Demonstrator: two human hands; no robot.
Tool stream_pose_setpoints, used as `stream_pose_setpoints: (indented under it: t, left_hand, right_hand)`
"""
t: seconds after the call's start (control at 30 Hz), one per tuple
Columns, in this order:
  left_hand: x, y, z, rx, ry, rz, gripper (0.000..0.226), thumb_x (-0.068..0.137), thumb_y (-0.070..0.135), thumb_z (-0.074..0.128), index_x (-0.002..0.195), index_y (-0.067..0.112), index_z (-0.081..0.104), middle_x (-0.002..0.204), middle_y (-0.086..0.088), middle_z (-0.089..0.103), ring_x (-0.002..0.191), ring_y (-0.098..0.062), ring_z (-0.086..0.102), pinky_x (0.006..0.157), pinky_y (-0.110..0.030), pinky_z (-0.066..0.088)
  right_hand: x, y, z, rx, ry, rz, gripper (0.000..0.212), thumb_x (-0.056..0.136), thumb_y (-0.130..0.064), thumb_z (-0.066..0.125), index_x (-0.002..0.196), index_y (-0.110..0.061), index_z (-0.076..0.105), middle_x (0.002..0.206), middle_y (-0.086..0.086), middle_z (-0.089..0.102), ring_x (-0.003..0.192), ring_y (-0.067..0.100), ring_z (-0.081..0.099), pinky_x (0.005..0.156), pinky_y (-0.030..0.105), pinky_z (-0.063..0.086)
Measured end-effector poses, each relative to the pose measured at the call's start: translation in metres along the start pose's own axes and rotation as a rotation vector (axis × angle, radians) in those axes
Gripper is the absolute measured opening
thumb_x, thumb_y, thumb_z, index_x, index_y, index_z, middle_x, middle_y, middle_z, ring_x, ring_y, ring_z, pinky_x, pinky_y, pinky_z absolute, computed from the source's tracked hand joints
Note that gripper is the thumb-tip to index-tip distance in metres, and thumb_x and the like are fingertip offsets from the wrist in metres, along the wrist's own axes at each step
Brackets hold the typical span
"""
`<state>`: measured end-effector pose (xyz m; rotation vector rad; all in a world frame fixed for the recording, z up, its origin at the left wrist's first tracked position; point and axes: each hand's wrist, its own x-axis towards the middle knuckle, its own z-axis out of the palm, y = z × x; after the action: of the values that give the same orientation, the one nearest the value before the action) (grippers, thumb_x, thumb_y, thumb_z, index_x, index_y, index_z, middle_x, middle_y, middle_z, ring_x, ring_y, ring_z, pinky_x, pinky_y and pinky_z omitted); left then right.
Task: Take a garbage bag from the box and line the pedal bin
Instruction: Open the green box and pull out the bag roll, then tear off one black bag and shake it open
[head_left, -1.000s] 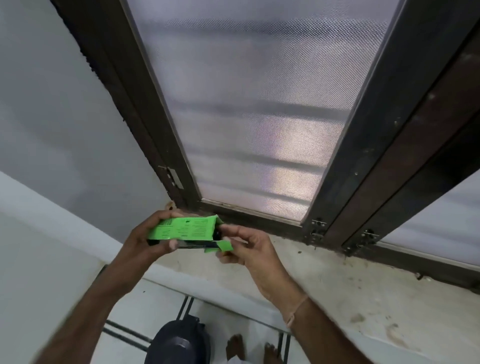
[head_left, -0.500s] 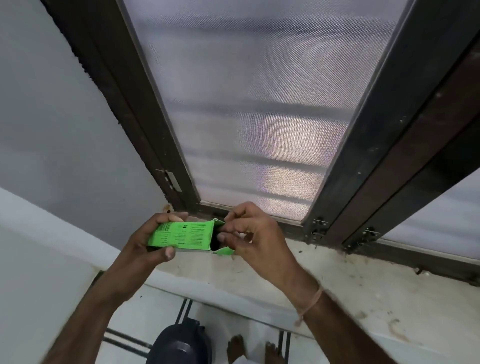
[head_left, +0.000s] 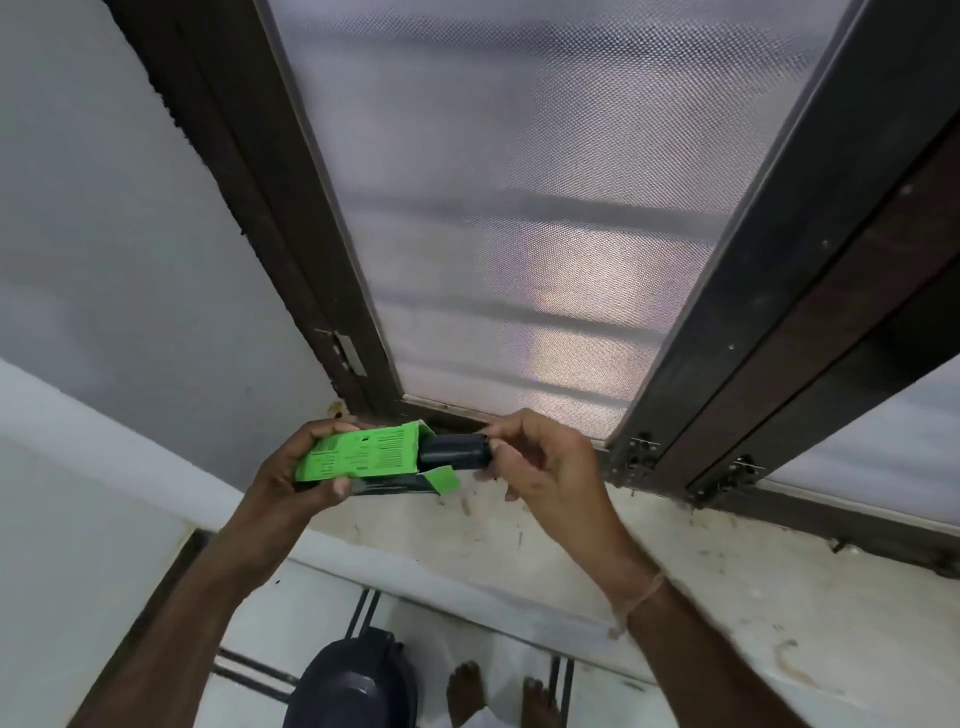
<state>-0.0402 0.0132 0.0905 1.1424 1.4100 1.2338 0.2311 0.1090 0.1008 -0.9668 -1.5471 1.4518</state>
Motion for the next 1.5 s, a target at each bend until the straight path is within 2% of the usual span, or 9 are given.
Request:
stream_pose_setpoints:
  t: [0.27, 0.53, 0.7, 0.8, 0.9, 0.97, 1.07, 1.17, 1.5]
  left_hand:
    - [0.011, 0.007, 0.019, 0.062, 0.007, -0.011, 0.042, 0.073, 0.010, 0.077, 0.104, 0.038, 0.074, 0.108, 0.022, 0.071, 0.099, 0.004, 0.065, 0.078, -0.015, 0.056]
    - [0.031, -0.042, 0.000, 0.494, 0.076, 0.084, 0.056, 0.065, 0.048, 0.082, 0.117, 0.058, 0.065, 0.122, 0.018, 0.063, 0.122, -0.018, 0.057, 0.104, -0.043, 0.047]
    - [0.040, -0.088, 0.008, 0.708, 0.095, 0.046, 0.063, 0.068, 0.048, 0.072, 0.128, 0.026, 0.068, 0.125, 0.003, 0.055, 0.121, -0.033, 0.056, 0.100, -0.037, 0.047]
    - [0.033, -0.092, 0.018, 0.856, 0.060, 0.020, 0.071, 0.070, 0.030, 0.086, 0.136, 0.035, 0.061, 0.146, -0.008, 0.049, 0.139, -0.037, 0.042, 0.108, -0.057, 0.044]
    - [0.020, -0.080, 0.034, 1.159, 0.214, 0.037, 0.095, 0.063, 0.049, 0.090, 0.148, 0.029, 0.052, 0.156, -0.019, 0.043, 0.140, -0.045, 0.038, 0.104, -0.062, 0.038]
    - [0.004, -0.060, 0.065, 1.009, 0.401, 0.098, 0.078, 0.075, 0.044, 0.084, 0.143, 0.018, 0.056, 0.141, -0.014, 0.054, 0.127, -0.036, 0.049, 0.098, -0.051, 0.042]
    - [-0.007, -0.025, 0.116, 0.205, 0.353, -0.136, 0.048, 0.093, 0.044, 0.066, 0.134, 0.020, 0.062, 0.125, 0.000, 0.069, 0.113, -0.010, 0.066, 0.092, -0.025, 0.055]
    - [-0.007, -0.015, 0.136, -0.381, 0.388, -0.336, 0.045, 0.094, 0.043, 0.063, 0.125, 0.010, 0.067, 0.114, -0.011, 0.078, 0.109, -0.023, 0.074, 0.095, -0.037, 0.060]
    - [-0.032, -0.010, 0.144, -0.791, 0.262, -0.326, 0.037, 0.095, 0.028, 0.053, 0.121, 0.006, 0.067, 0.109, -0.021, 0.068, 0.106, -0.030, 0.066, 0.083, -0.039, 0.063]
  right_hand:
    - [-0.004, 0.015, 0.019, 0.283, 0.016, 0.301, 0.018, 0.096, -0.014, 0.070, 0.108, -0.001, 0.067, 0.097, 0.016, 0.072, 0.084, 0.022, 0.070, 0.071, 0.041, 0.065]
    - [-0.004, 0.036, -0.003, 0.265, 0.212, 0.346, 0.010, 0.095, -0.003, 0.069, 0.100, -0.006, 0.078, 0.099, 0.016, 0.074, 0.091, 0.023, 0.071, 0.072, 0.026, 0.061]
    - [-0.019, 0.052, -0.007, 0.244, 0.335, 0.388, 0.011, 0.097, -0.004, 0.067, 0.101, -0.006, 0.076, 0.102, 0.016, 0.073, 0.091, 0.019, 0.072, 0.076, 0.027, 0.061]
    - [-0.027, 0.054, -0.008, 0.329, 0.350, 0.405, 0.011, 0.098, -0.003, 0.064, 0.105, -0.003, 0.074, 0.107, 0.018, 0.073, 0.091, 0.020, 0.074, 0.079, 0.029, 0.062]
    - [-0.032, 0.057, -0.007, 0.401, 0.315, 0.444, 0.014, 0.098, -0.002, 0.064, 0.110, -0.001, 0.072, 0.116, 0.022, 0.073, 0.095, 0.025, 0.075, 0.080, 0.031, 0.062]
    - [-0.033, 0.056, -0.004, 0.451, 0.287, 0.449, 0.016, 0.096, 0.000, 0.065, 0.112, 0.000, 0.071, 0.121, 0.024, 0.072, 0.100, 0.027, 0.075, 0.082, 0.032, 0.061]
    - [-0.037, 0.047, 0.006, 0.446, 0.213, 0.434, 0.018, 0.094, 0.003, 0.067, 0.110, -0.002, 0.071, 0.117, 0.019, 0.074, 0.106, 0.026, 0.075, 0.087, 0.032, 0.061]
    - [-0.042, 0.036, 0.019, 0.315, 0.118, 0.405, 0.023, 0.090, 0.002, 0.073, 0.112, -0.004, 0.072, 0.112, 0.016, 0.077, 0.103, 0.024, 0.074, 0.093, 0.038, 0.061]
    - [-0.046, 0.014, 0.027, 0.284, 0.056, 0.425, 0.012, 0.091, -0.012, 0.076, 0.094, -0.001, 0.073, 0.080, 0.009, 0.075, 0.069, 0.012, 0.068, 0.059, 0.020, 0.053]
